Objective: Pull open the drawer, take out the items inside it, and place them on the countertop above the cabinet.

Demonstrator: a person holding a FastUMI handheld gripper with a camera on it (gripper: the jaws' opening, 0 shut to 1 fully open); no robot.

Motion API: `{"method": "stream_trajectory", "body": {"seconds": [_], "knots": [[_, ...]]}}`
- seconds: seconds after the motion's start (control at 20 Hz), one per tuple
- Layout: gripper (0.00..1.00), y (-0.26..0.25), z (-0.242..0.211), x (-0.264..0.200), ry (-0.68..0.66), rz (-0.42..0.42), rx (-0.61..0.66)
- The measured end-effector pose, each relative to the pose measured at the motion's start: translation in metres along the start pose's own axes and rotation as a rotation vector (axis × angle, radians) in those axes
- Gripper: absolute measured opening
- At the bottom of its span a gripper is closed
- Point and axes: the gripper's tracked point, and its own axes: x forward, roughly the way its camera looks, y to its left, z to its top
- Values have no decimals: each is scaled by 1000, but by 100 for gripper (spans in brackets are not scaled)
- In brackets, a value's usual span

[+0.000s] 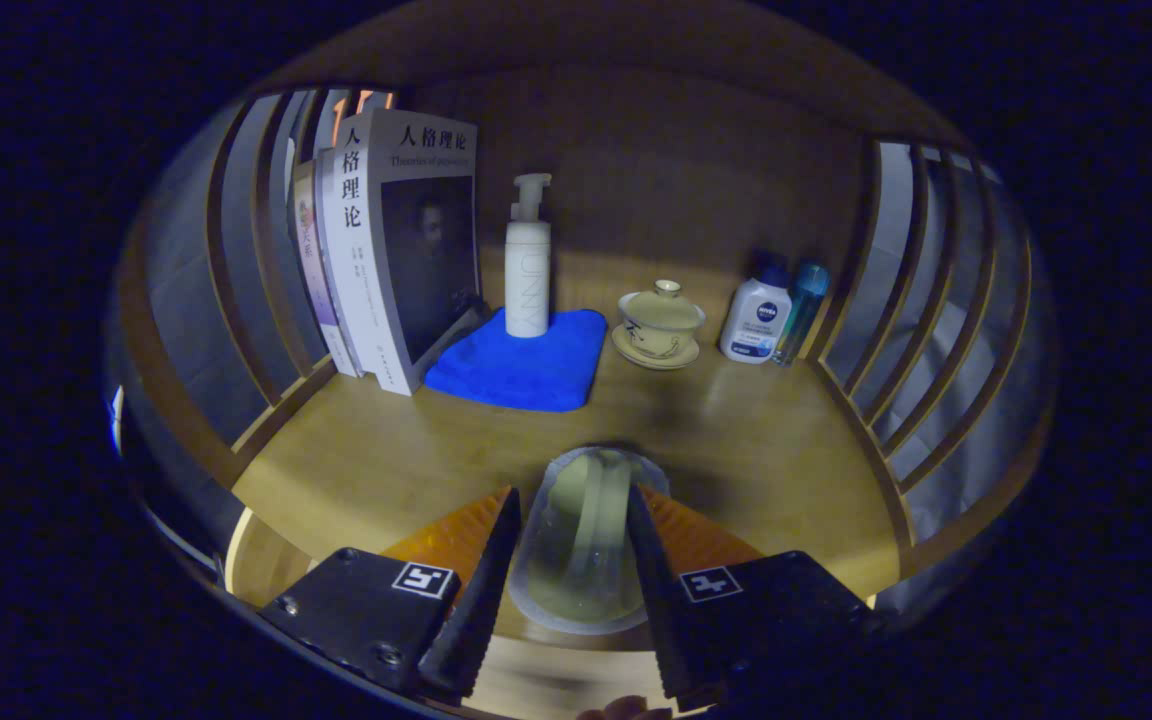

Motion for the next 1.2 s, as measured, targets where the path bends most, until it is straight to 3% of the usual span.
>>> {"method": "stream_trajectory", "body": {"seconds": [0.2, 0.6, 0.8, 1.2], "knots": [[68, -4, 8, -12, -35, -23, -28], [68, 12, -4, -85, -229, 79, 66], [100, 10, -33, -138, -360, 71, 61], [100, 20, -131, -205, -487, 63, 87]]}}
